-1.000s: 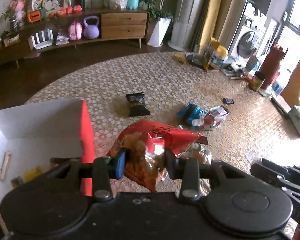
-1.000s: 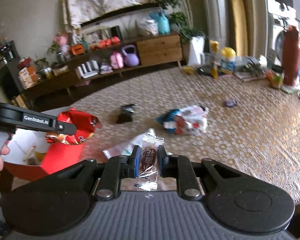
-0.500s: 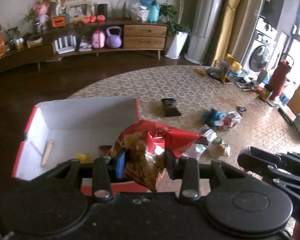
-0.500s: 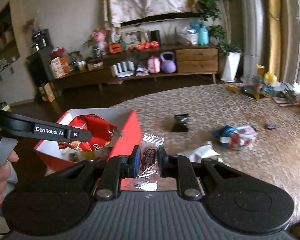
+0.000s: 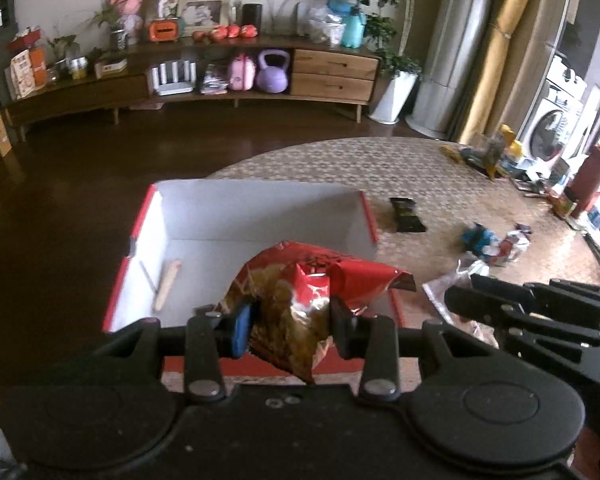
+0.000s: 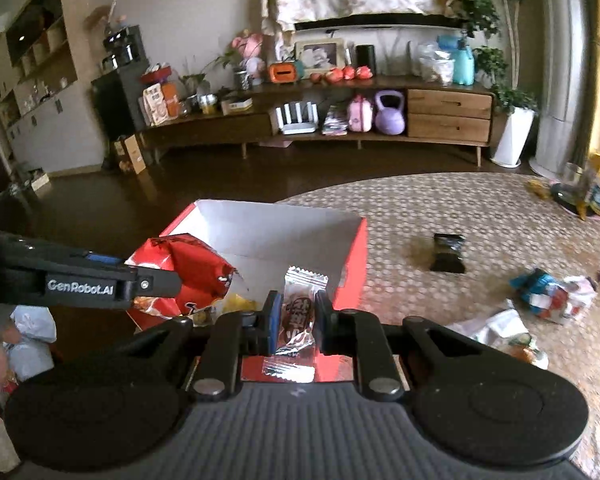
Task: Organize snacks
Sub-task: 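Carry the red bag and wrapped bar into the shoebox and release both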
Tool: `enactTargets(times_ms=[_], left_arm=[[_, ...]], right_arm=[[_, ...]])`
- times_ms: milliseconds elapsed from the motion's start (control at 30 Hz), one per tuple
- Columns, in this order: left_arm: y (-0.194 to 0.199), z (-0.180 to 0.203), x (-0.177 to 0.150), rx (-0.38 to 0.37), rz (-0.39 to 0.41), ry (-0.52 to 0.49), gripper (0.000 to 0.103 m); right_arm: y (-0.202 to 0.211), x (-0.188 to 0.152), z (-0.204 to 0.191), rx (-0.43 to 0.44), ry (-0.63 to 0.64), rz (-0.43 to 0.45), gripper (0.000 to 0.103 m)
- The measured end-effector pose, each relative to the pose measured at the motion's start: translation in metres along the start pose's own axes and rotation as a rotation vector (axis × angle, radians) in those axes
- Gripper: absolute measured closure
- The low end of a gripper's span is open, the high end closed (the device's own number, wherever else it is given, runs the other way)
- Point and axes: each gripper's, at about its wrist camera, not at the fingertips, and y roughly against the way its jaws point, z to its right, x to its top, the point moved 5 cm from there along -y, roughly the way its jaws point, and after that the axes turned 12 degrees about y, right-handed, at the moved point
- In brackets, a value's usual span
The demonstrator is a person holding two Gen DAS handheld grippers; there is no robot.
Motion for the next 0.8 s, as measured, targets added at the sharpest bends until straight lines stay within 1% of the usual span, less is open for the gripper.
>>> enactTargets(times_ms=[100,200,467,567,700,800], left_arm=[[-0.006,-0.018,0.004,0.018,-0.004,0.021,0.066],[-0.014,-0.035,0.009,0.054,0.002,0.023,0.066],[-0.043,-0.065,0.020,0.125,-0.012,0.029,0.066],[-0.055,-0.074,0.022,0.139,-0.020,0.031,0.066],[-0.073,-0.083,0.020,0.144,-0.056,0.053,0.066],[-0.084,-0.085,0.017,0.153,-0.066,0.040,0.066]], right_arm=[[-0.020,0.005,-0.008,0.009,0.014,-0.013,0.086],[-0.039,0.009,-0.016,0.012,0.029,-0.037,0.086],[-0.088,0.010,-0.036,0.014,0.077,-0.104,0.086],[-0.104,0.009,-0.040,0.023,0.079,-0.129,0.086],[-0.121,0.004,-0.042,0.035,0.076,-0.159,0.086],[-0.132,0.001,-0.043,0.044,0.068,-0.176,0.086]])
